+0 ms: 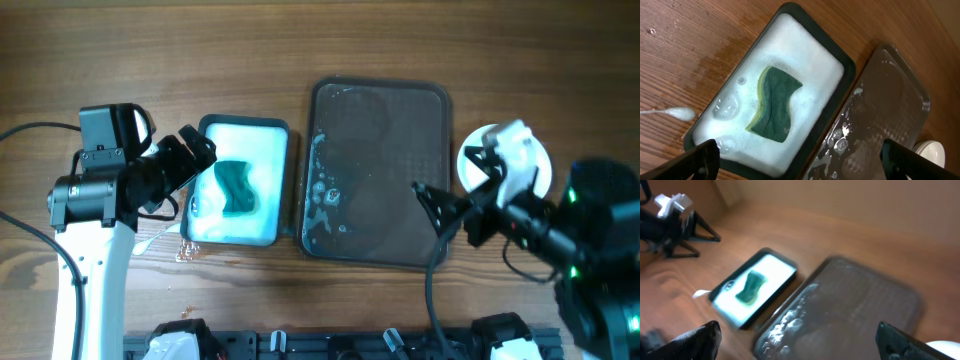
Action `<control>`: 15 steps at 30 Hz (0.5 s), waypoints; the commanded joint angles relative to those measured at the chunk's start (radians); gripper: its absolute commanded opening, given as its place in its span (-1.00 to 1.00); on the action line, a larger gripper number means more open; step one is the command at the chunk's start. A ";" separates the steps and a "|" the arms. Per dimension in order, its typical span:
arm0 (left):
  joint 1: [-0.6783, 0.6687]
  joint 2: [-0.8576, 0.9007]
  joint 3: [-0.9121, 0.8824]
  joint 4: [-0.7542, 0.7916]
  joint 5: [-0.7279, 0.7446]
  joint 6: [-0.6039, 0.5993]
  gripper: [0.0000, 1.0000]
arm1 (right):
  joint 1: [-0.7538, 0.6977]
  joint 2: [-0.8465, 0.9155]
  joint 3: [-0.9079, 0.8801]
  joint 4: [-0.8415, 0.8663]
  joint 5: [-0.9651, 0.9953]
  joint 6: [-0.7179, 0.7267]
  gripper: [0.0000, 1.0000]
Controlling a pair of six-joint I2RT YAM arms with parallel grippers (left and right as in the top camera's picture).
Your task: Clean dirty plates on tray and stack at the side
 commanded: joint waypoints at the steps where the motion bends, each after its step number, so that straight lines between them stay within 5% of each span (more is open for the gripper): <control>1: 0.005 -0.003 0.011 0.000 0.012 0.005 1.00 | 0.026 -0.164 -0.188 0.124 0.230 -0.063 0.99; 10: 0.005 -0.003 0.011 0.000 0.012 0.005 1.00 | 0.025 -0.737 -0.873 0.460 0.217 -0.068 0.99; 15: 0.005 -0.003 0.011 0.000 0.012 0.005 1.00 | 0.024 -0.755 -1.050 0.713 0.217 -0.069 0.99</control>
